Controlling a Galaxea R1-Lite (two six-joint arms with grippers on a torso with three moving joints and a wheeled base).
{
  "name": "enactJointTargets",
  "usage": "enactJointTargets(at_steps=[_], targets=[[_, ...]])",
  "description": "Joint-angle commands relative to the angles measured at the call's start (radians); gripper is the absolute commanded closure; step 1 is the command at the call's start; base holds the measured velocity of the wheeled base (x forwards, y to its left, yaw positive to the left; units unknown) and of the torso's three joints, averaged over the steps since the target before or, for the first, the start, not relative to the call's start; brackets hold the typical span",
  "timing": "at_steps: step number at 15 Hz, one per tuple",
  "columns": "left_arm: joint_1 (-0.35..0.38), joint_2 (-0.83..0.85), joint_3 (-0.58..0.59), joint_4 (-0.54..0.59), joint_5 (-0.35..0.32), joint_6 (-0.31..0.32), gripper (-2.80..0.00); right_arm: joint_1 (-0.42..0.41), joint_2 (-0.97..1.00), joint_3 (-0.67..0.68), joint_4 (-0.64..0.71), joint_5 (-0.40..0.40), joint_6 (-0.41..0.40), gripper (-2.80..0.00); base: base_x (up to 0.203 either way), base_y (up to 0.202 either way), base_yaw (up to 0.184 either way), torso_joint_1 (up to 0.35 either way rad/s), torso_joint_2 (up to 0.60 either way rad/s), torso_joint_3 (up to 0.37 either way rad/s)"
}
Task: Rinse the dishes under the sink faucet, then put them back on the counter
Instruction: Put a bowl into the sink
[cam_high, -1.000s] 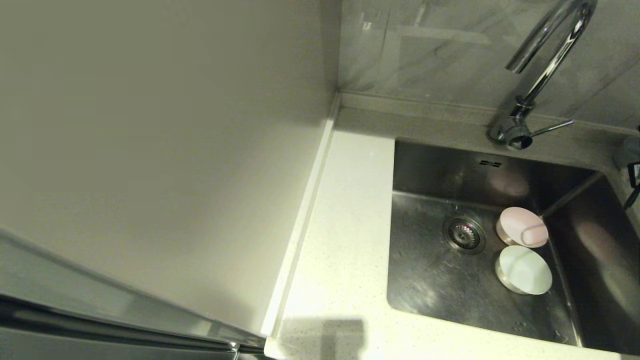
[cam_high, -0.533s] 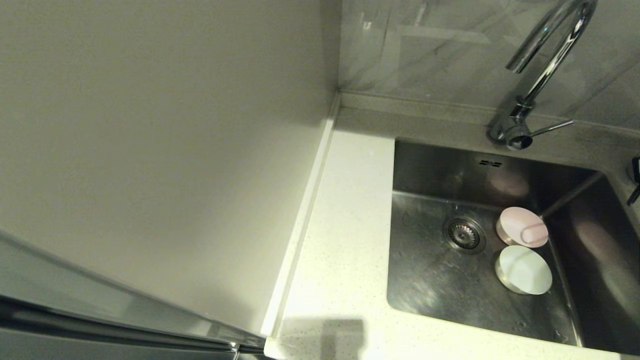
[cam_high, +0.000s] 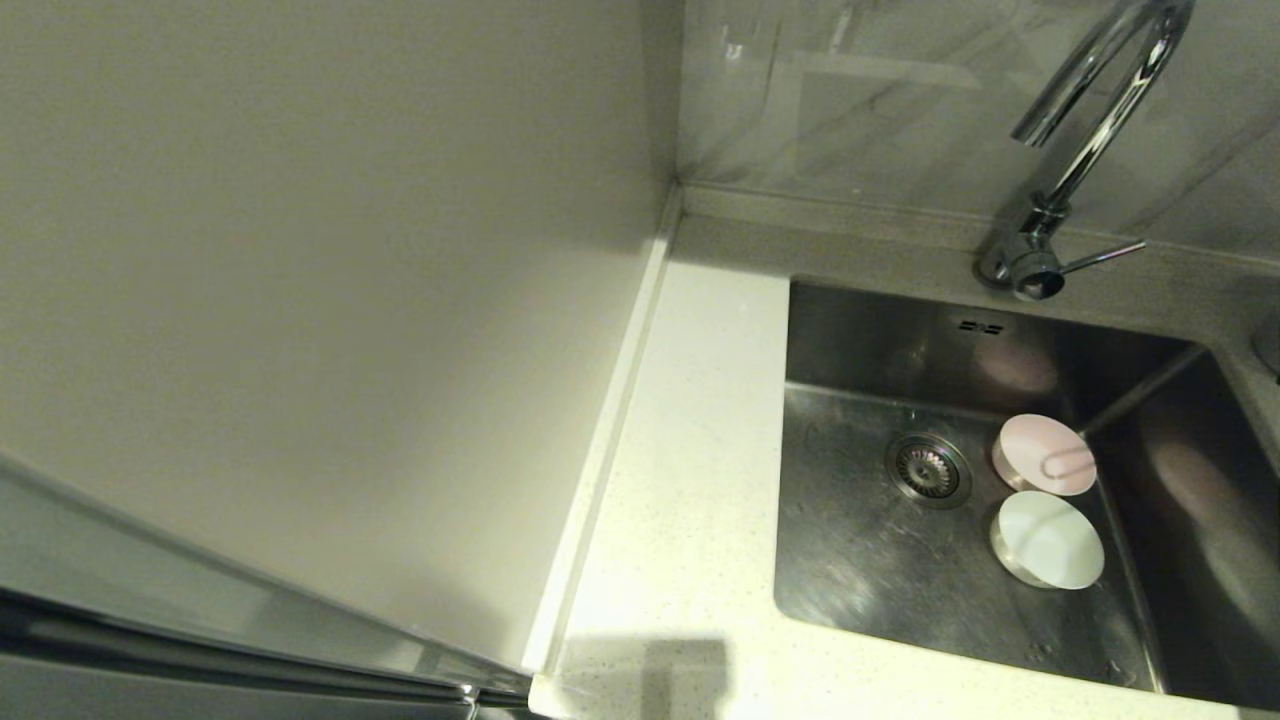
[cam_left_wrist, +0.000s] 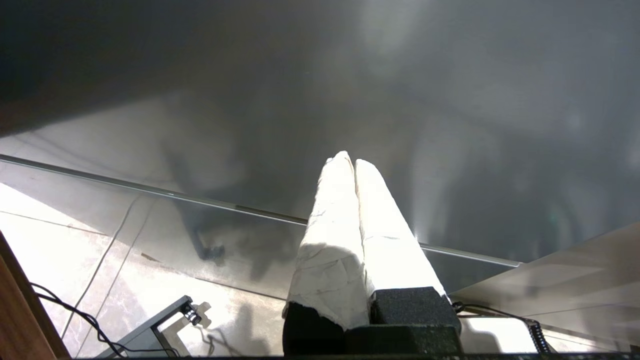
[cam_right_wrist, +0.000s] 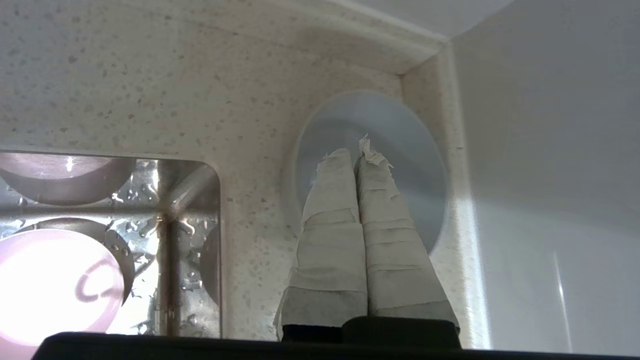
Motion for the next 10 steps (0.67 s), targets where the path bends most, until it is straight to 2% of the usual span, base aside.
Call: enactJointTargets(at_steps=[1, 4, 9, 10], targets=[[0.000, -0.003, 0.000, 0.000, 0.002, -0.001, 0.00, -0.002, -0.010, 0.004, 0.008, -0.005, 0.000, 0.00, 0.000, 0.000, 0.000, 0.000, 0.00, 0.000], [-0.001, -0.004, 0.000, 0.000, 0.001, 0.000, 0.00, -0.002, 0.017, -0.005, 0.064, -0.046, 0.078, 0.00, 0.000, 0.000, 0.000, 0.000, 0.00, 0.000], [-0.001, -0.004, 0.000, 0.000, 0.001, -0.001, 0.00, -0.013, 0.046, -0.015, 0.082, -0.057, 0.092, 0.00, 0.000, 0.000, 0.000, 0.000, 0.00, 0.000], [0.000, -0.003, 0.000, 0.000, 0.001, -0.001, 0.00, -0.013, 0.049, -0.016, 0.082, -0.057, 0.091, -1.27, 0.000, 0.000, 0.000, 0.000, 0.00, 0.000]])
